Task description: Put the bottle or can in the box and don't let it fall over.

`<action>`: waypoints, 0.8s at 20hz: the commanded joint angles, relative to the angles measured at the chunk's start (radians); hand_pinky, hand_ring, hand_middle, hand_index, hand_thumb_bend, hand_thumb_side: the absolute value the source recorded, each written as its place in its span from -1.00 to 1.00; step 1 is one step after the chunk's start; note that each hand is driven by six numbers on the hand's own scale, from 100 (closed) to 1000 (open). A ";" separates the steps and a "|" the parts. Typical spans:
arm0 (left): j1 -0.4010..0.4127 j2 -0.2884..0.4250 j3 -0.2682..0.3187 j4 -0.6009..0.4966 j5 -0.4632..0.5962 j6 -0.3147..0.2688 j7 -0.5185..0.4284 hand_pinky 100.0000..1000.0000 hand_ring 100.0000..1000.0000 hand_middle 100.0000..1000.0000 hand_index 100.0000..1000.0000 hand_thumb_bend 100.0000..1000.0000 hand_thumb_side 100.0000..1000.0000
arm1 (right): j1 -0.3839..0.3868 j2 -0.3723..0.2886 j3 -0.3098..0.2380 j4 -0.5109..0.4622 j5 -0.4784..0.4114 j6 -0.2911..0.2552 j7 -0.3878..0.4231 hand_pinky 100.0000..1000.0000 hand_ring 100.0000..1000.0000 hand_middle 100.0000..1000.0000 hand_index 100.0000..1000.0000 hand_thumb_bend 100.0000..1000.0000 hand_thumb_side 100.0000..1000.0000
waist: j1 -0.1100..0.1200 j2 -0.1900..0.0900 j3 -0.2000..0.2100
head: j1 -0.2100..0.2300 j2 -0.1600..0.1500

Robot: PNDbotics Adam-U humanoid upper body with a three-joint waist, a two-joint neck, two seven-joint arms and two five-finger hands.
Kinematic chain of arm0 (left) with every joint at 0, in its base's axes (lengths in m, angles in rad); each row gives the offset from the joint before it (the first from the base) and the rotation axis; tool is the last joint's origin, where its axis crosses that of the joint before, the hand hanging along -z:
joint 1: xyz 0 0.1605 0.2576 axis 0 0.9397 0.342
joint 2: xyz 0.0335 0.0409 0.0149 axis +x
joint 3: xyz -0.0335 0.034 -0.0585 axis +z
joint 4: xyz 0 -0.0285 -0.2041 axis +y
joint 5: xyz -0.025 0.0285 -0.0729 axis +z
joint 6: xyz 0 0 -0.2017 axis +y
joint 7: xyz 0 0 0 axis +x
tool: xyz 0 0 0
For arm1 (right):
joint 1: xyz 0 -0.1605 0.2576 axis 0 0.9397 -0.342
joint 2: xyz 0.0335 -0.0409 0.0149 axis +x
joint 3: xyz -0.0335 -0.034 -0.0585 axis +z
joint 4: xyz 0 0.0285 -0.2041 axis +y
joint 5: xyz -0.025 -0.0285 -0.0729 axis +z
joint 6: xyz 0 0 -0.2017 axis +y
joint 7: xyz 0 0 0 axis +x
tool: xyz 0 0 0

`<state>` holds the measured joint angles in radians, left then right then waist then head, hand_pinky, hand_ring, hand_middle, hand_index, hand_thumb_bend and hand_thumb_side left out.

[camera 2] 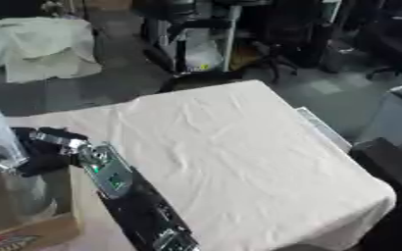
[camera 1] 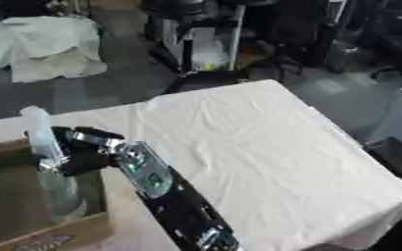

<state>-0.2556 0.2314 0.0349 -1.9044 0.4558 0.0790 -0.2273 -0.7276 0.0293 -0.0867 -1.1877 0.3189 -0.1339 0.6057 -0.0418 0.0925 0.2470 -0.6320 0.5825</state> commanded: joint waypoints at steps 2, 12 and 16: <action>-0.006 0.026 0.010 -0.009 -0.002 -0.002 0.000 1.00 1.00 1.00 0.51 -0.93 0.47 | -0.011 -0.029 -0.010 -0.025 -0.020 -0.006 0.005 1.00 1.00 1.00 1.00 -1.00 -0.18 | 0.006 -0.016 -0.004 | 0.000 -0.015; 0.007 0.037 0.013 -0.007 -0.011 -0.006 0.002 1.00 1.00 1.00 0.51 -0.93 0.47 | 0.014 -0.113 -0.033 -0.013 -0.042 -0.006 -0.044 1.00 1.00 1.00 1.00 -1.00 -0.18 | 0.001 -0.025 -0.022 | 0.018 -0.003; 0.012 0.041 0.014 -0.006 -0.014 -0.008 0.003 1.00 1.00 1.00 0.51 -0.94 0.47 | 0.034 -0.152 -0.048 -0.015 -0.062 -0.008 -0.068 1.00 1.00 1.00 1.00 -1.00 -0.18 | 0.000 -0.027 -0.029 | 0.027 0.000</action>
<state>-0.2370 0.2485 0.0410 -1.8987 0.4447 0.0750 -0.2241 -0.6793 -0.0921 -0.1259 -1.1872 0.2696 -0.1413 0.5484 -0.0458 0.0823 0.2194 -0.6092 0.5790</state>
